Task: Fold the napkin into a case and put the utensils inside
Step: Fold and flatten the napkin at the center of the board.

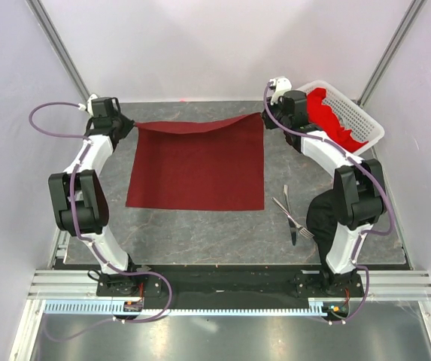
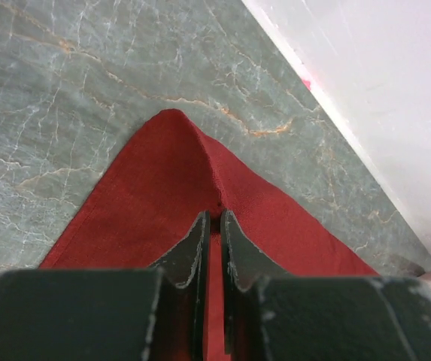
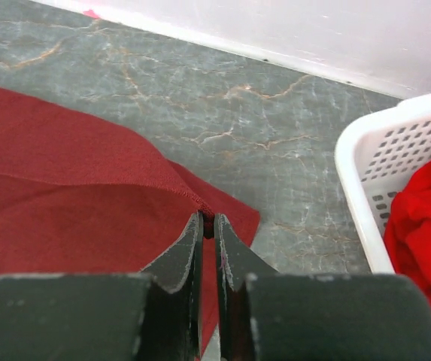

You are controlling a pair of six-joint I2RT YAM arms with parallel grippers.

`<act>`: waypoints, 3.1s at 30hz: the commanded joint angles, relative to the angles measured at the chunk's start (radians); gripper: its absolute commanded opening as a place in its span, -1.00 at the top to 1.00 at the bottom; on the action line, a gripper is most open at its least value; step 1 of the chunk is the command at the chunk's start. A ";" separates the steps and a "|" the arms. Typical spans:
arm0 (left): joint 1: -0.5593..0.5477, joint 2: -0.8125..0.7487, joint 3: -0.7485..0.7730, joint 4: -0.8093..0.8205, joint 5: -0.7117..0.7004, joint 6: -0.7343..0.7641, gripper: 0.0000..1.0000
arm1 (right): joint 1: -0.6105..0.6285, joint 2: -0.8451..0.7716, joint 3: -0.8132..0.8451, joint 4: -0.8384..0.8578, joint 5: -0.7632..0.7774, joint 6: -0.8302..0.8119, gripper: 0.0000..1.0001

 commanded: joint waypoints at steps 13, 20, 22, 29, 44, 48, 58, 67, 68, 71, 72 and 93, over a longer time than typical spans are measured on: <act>0.048 -0.254 -0.055 -0.437 0.120 0.099 0.96 | 0.030 -0.400 -0.321 -0.227 -0.049 0.253 1.00; 0.051 -0.327 -0.189 -0.518 0.114 0.143 0.96 | 0.059 -0.498 -0.496 -0.256 -0.154 0.311 1.00; 0.051 -0.335 -0.228 -0.515 0.090 0.142 0.96 | 0.068 -0.513 -0.540 -0.256 -0.157 0.319 1.00; 0.053 -0.274 -0.306 -0.521 0.068 0.150 0.96 | 0.084 -0.481 -0.620 -0.228 -0.169 0.317 1.00; 0.071 -0.429 -0.277 -0.627 -0.016 0.166 0.96 | 0.087 -0.614 -0.566 -0.431 -0.131 0.268 1.00; 0.074 -0.409 -0.314 -0.627 -0.050 0.174 0.96 | 0.093 -0.628 -0.624 -0.406 -0.142 0.288 1.00; 0.073 -0.237 -0.325 -0.593 -0.094 0.162 0.96 | 0.116 -0.501 -0.700 -0.291 -0.160 0.311 1.00; 0.073 -0.202 -0.340 -0.581 -0.115 0.153 0.96 | 0.128 -0.480 -0.706 -0.287 -0.158 0.306 0.99; 0.073 -0.197 -0.342 -0.580 -0.113 0.151 0.96 | 0.128 -0.478 -0.704 -0.287 -0.158 0.308 0.96; 0.074 -0.188 -0.339 -0.578 -0.115 0.154 0.96 | 0.133 -0.475 -0.701 -0.291 -0.160 0.305 0.93; 0.074 -0.189 -0.337 -0.578 -0.113 0.154 0.96 | 0.136 -0.476 -0.701 -0.296 -0.160 0.308 0.92; 0.099 -0.229 -0.343 -0.564 -0.099 0.165 0.96 | 0.150 -0.542 -0.721 -0.328 -0.169 0.334 0.99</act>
